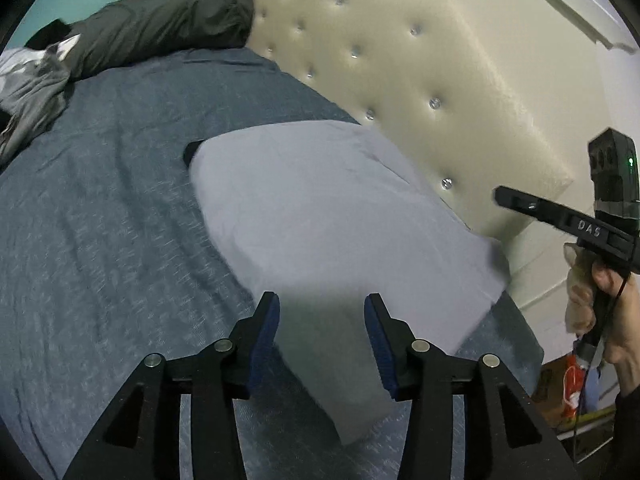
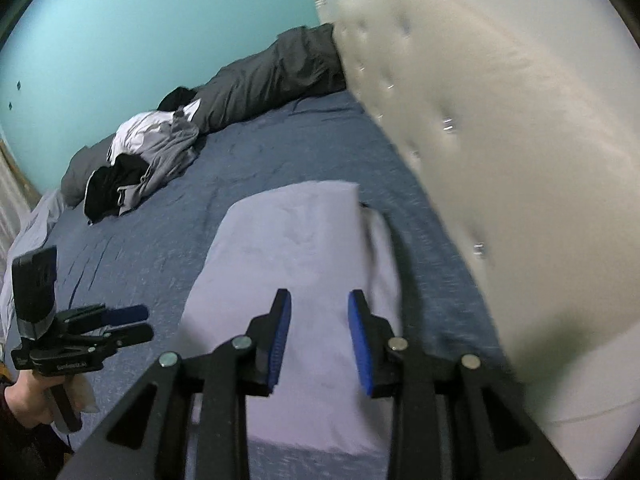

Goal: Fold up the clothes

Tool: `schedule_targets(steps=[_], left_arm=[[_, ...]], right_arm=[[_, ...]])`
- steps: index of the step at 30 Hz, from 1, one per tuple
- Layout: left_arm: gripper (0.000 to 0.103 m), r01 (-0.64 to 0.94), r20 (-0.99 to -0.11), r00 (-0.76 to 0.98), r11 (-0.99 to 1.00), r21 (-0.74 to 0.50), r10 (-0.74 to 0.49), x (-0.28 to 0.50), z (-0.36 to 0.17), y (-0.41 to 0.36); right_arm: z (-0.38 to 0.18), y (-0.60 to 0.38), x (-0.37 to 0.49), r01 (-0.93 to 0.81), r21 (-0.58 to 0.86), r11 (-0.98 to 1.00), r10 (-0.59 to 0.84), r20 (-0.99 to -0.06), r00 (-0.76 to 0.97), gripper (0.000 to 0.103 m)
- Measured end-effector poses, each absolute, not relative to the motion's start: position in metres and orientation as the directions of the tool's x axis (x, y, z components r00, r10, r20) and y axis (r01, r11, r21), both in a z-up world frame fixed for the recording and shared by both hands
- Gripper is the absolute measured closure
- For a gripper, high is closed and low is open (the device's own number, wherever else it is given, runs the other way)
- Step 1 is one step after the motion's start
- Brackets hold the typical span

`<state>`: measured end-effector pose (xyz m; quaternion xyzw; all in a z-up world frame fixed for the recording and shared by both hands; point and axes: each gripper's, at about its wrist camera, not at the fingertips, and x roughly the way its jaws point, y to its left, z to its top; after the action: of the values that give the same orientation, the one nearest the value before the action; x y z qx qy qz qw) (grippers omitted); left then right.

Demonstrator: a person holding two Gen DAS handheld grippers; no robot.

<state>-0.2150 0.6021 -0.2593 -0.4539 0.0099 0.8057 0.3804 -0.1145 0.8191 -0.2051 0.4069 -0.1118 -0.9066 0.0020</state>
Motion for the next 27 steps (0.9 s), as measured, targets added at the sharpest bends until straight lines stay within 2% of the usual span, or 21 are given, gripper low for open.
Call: schedule_targets(steps=[6,8,17,24,27], left_arm=[[0.055,-0.662,-0.786,-0.307,-0.713,-0.229,0.537,-0.221,-0.292,0.636],[0.055,-0.674,-0.799,-0.301,-0.709,-0.208,0.520,-0.219,-0.303,0.641],[0.053,-0.703,-0.839,-0.257,-0.689,-0.179,0.480,-0.220,-0.337,0.656],[0.053,-0.676,-0.801,-0.325,-0.715,-0.176,0.504,-0.222,-0.306,0.641],[0.053,-0.666,-0.815,-0.307,-0.722,-0.186,0.492,-0.223,-0.313,0.641]], right_arm=[[-0.258,0.817,-0.130,-0.153,0.193,-0.969,-0.062,-0.793,-0.605,0.086],[-0.272,0.820,-0.130,-0.168,0.189,-0.968,-0.054,-0.805,-0.590,0.098],[-0.321,0.832,-0.124,-0.214,0.174,-0.961,-0.027,-0.833,-0.553,0.101],[-0.280,0.841,-0.101,-0.274,0.153,-0.949,0.067,-0.754,-0.654,0.101],[-0.280,0.842,-0.084,-0.294,0.142,-0.945,0.093,-0.745,-0.660,0.101]])
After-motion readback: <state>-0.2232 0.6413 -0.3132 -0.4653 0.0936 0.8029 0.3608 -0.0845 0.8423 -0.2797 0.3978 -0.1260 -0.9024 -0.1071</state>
